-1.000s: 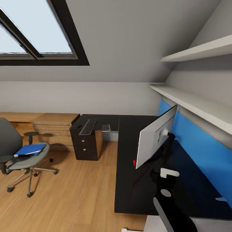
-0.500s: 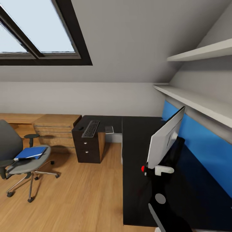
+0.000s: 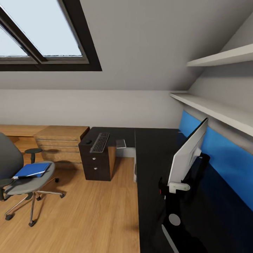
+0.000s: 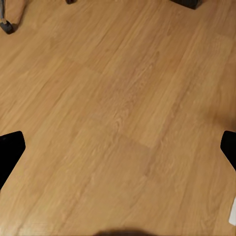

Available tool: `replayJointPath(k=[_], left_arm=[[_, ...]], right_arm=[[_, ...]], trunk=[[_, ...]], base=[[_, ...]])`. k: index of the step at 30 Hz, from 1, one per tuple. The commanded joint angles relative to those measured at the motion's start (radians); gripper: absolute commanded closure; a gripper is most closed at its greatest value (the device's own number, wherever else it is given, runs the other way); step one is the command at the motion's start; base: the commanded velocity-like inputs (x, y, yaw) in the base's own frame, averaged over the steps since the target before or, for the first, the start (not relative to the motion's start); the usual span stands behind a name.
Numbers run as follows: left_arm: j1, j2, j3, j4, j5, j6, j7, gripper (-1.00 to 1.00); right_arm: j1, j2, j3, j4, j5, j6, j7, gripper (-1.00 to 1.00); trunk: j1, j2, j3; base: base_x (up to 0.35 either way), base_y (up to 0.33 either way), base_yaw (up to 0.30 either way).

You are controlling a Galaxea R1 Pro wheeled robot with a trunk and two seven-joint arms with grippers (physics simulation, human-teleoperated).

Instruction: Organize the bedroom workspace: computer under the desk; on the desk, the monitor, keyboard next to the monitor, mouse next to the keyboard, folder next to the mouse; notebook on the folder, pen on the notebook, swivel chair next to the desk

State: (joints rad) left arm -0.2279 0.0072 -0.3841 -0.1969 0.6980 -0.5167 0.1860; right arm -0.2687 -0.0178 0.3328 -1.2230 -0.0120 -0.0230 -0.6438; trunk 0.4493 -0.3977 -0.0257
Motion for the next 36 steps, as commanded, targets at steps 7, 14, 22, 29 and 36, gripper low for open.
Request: replayJointPath(k=[7,14,22,29,36], left_arm=[[-0.001,0.000,-0.009,-0.001,0.002,-0.002,0.007,-1.00],[-0.001,0.000,-0.009,-0.001,0.002,-0.002,0.007,-1.00],[-0.001,0.000,-0.009,-0.001,0.002,-0.002,0.008,-1.00],[-0.001,0.000,-0.009,-0.001,0.002,-0.002,0.008,-1.00],[-0.001,0.000,-0.009,-0.001,0.002,-0.002,0.012,-1.00]], right_arm=[[-0.001,-0.002,0.002,0.000,0.000,-0.002,-0.007,-1.00],[-0.001,-0.002,-0.001,0.002,-0.003,-0.002,-0.018,-1.00],[-0.001,-0.001,-0.071,0.013,-0.008,-0.002,-0.055,-1.00],[-0.001,-0.001,-0.081,0.014,-0.008,-0.002,-0.056,-1.00],[-0.001,0.000,-0.081,0.014,-0.008,-0.002,-0.056,-1.00]], trunk=[[0.001,-0.002,-0.002],[0.001,-0.002,-0.002],[0.001,-0.002,-0.002],[0.001,-0.002,-0.002],[0.001,-0.002,-0.002]], base=[[0.145,0.008,0.000],[0.030,0.000,0.000],[0.000,0.000,0.000],[0.000,0.000,0.000],[-0.035,-0.154,0.000]])
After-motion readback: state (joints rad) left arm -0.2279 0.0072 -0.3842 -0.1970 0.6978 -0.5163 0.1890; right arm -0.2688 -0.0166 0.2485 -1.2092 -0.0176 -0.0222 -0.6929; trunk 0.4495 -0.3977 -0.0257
